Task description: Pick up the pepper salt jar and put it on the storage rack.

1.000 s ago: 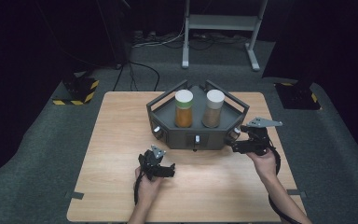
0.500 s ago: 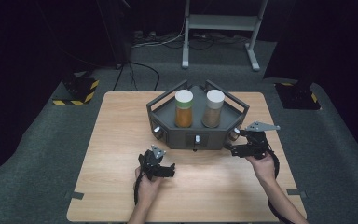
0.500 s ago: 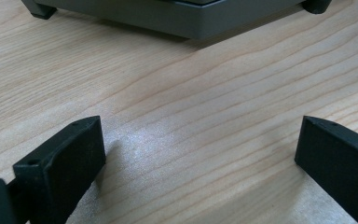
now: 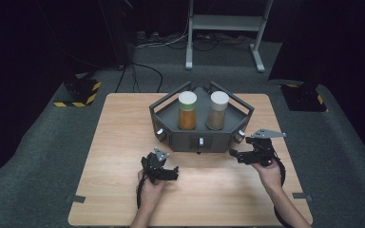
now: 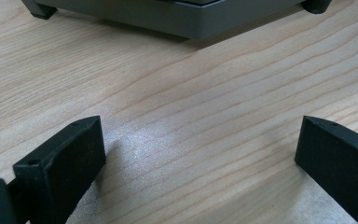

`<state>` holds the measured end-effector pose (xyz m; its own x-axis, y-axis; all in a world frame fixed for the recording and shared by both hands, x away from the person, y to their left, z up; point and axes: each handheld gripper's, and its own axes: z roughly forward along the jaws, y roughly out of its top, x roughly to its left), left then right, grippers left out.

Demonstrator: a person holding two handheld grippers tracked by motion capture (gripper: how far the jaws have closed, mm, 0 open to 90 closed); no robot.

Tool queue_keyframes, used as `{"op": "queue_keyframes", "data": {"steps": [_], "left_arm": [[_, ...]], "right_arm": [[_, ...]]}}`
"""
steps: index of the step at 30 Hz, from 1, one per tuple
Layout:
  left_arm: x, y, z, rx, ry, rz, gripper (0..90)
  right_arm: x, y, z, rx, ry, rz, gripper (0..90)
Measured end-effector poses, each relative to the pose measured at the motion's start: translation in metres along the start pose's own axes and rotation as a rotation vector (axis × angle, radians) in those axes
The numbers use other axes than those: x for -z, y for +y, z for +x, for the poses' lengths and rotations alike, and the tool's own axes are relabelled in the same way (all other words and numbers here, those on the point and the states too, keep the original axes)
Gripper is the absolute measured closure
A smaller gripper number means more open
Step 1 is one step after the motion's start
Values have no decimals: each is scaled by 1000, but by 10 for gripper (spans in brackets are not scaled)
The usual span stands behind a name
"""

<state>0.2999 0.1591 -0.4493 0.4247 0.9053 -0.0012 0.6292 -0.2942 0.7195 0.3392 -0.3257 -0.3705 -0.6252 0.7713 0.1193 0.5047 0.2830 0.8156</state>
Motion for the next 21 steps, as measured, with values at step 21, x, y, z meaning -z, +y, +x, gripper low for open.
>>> {"op": "queue_keyframes", "data": {"steps": [21], "left_arm": [[0,0,0,0,1,0,18]], "right_arm": [[-23,-24,3,-24,-5,70,71]]}}
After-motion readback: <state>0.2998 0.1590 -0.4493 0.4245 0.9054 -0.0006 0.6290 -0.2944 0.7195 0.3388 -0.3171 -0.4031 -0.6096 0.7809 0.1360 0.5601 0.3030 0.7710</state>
